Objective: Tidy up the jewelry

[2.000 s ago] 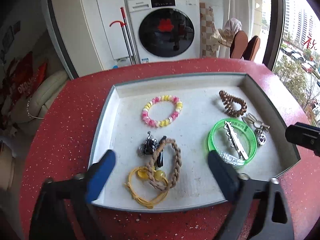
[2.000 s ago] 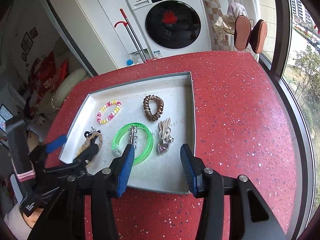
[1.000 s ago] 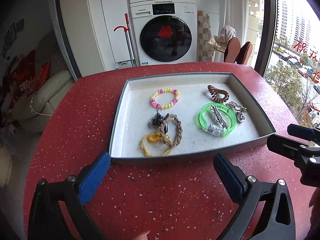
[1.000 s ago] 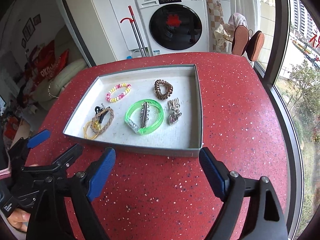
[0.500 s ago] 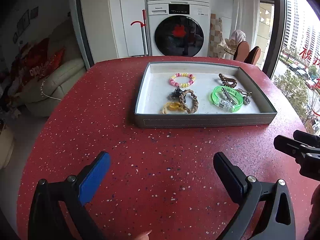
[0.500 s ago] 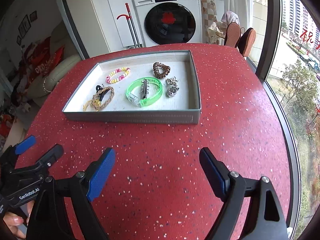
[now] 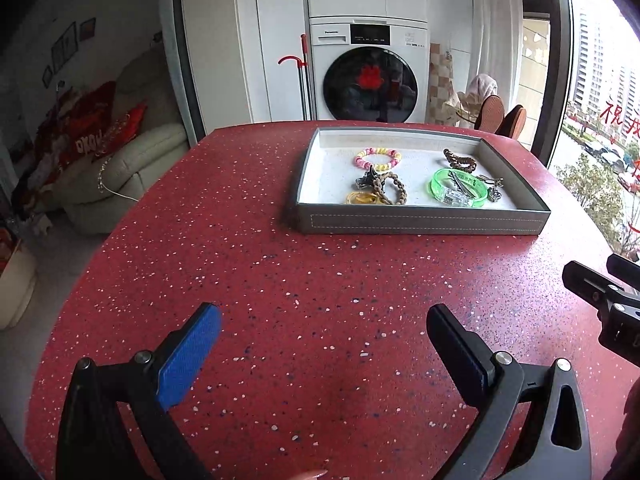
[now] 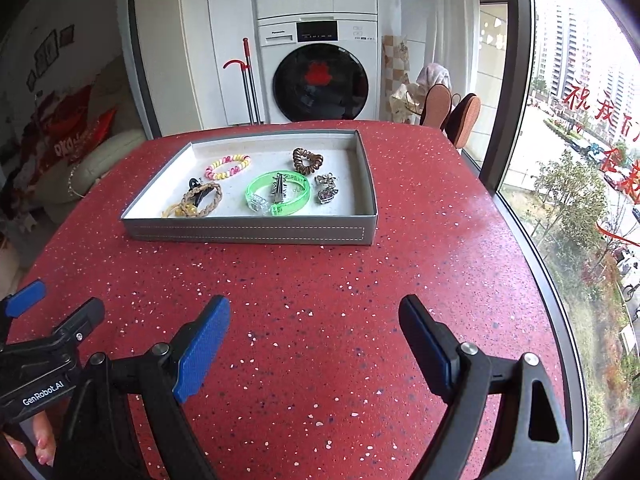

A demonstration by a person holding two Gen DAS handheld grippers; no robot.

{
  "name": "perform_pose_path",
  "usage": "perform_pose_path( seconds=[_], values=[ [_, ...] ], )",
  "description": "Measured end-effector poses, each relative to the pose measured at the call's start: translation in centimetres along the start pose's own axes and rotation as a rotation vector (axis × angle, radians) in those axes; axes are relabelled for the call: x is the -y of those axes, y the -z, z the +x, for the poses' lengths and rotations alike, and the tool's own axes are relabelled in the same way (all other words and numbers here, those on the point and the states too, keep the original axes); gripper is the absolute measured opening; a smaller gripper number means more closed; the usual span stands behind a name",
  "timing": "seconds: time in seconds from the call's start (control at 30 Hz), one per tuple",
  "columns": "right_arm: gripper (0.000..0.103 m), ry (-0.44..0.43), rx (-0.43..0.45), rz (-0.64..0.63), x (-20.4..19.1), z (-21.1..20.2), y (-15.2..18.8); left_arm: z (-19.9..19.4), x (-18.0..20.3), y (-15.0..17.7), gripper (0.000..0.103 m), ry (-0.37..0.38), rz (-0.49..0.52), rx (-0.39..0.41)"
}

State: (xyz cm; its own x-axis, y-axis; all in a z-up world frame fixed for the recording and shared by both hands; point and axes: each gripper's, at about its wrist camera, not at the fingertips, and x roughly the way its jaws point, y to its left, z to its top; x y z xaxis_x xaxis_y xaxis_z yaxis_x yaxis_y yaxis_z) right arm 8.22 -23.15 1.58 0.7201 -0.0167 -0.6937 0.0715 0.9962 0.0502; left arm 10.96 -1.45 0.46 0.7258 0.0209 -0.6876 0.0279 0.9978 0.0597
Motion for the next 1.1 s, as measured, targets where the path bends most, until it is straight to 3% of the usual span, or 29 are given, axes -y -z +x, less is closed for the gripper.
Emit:
perform_pose_path(
  seconds=[1.1],
  values=[
    [0.088, 0.021, 0.026, 0.018, -0.29, -0.57, 0.18, -0.35, 0.09, 0.0, 0.103, -0.004, -0.007, 0.004]
  ],
)
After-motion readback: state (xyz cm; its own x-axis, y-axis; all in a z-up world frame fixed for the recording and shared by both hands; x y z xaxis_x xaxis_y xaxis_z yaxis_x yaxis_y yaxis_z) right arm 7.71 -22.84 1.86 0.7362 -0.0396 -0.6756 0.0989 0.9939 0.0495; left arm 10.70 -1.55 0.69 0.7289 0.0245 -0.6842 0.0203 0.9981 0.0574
